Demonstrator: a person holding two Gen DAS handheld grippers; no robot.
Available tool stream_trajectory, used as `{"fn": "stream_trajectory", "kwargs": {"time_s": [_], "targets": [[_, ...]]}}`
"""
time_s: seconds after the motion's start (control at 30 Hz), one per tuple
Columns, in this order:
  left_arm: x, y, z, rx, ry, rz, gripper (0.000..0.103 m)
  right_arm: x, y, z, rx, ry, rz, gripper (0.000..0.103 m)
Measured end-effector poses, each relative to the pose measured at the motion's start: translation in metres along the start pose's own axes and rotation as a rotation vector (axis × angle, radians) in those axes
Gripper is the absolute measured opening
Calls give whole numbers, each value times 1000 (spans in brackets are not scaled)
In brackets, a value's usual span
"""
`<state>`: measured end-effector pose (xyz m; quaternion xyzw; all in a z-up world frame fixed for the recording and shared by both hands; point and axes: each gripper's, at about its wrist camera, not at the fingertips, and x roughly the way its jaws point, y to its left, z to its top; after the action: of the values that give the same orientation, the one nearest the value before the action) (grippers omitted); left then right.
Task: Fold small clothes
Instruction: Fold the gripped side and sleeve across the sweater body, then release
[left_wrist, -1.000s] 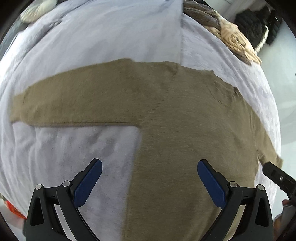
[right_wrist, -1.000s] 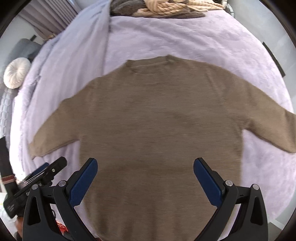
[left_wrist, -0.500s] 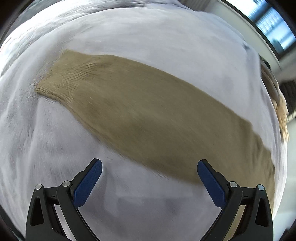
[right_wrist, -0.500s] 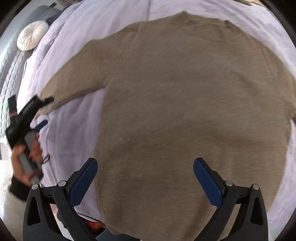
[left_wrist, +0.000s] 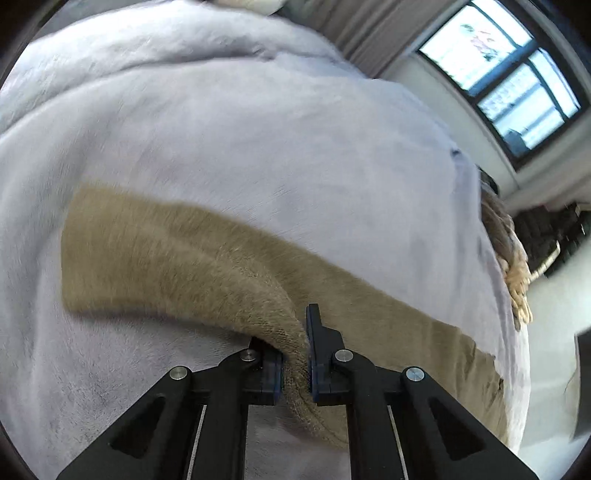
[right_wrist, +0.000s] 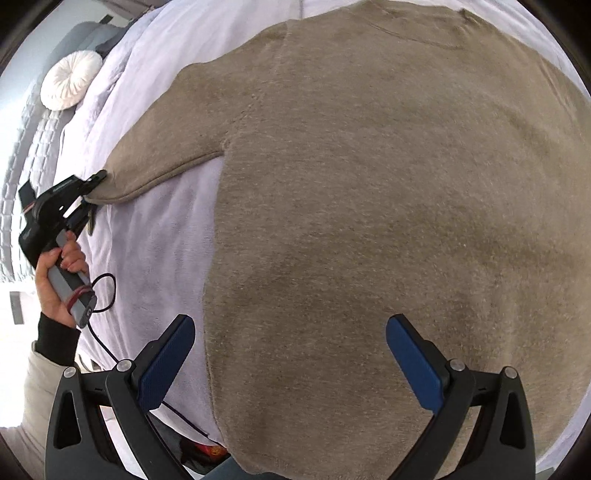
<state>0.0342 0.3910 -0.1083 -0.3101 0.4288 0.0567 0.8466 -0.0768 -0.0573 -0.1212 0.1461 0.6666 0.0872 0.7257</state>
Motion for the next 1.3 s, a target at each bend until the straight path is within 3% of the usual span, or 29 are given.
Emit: {"fn": "stream_trajectory", "kwargs": {"time_s": [0.17, 0.33, 0.47, 0.57, 0.73, 0.83, 0.87, 0.9, 0.97, 1.07, 1.17, 1.3], "targets": [[-29, -51, -1, 145, -31, -112, 12, -10, -30, -2, 40, -44, 51, 103], [-27, -159, -7, 365, 21, -255, 12, -31, -66, 1, 112, -109, 85, 103], [-15, -244, -41, 491, 113, -391, 11, -54, -106, 3, 168, -170, 75, 103], [7, -304, -97, 622, 215, -429, 11, -69, -137, 1, 213, -206, 47, 103], [60, -344, -178, 725, 411, -348, 11, -84, -188, -4, 284, -220, -15, 103], [65, -342, -211, 796, 405, -226, 12, -87, -206, -7, 305, -218, -32, 103], [70, -349, -215, 810, 404, -196, 23, -88, -208, -7, 304, -219, -37, 103], [70, -349, -217, 819, 407, -171, 57, -89, -215, -3, 297, -222, -44, 103], [57, -344, -214, 816, 378, -160, 91, -89, -213, 3, 277, -230, -53, 103], [27, -339, -204, 850, 298, -134, 91, -95, -208, 21, 225, -247, -67, 103], [-4, -317, -181, 815, 246, -121, 91, -100, -186, 42, 105, -279, -113, 103], [-6, -278, -133, 718, 150, 47, 91, -92, -122, 74, -159, -323, -267, 103]]}}
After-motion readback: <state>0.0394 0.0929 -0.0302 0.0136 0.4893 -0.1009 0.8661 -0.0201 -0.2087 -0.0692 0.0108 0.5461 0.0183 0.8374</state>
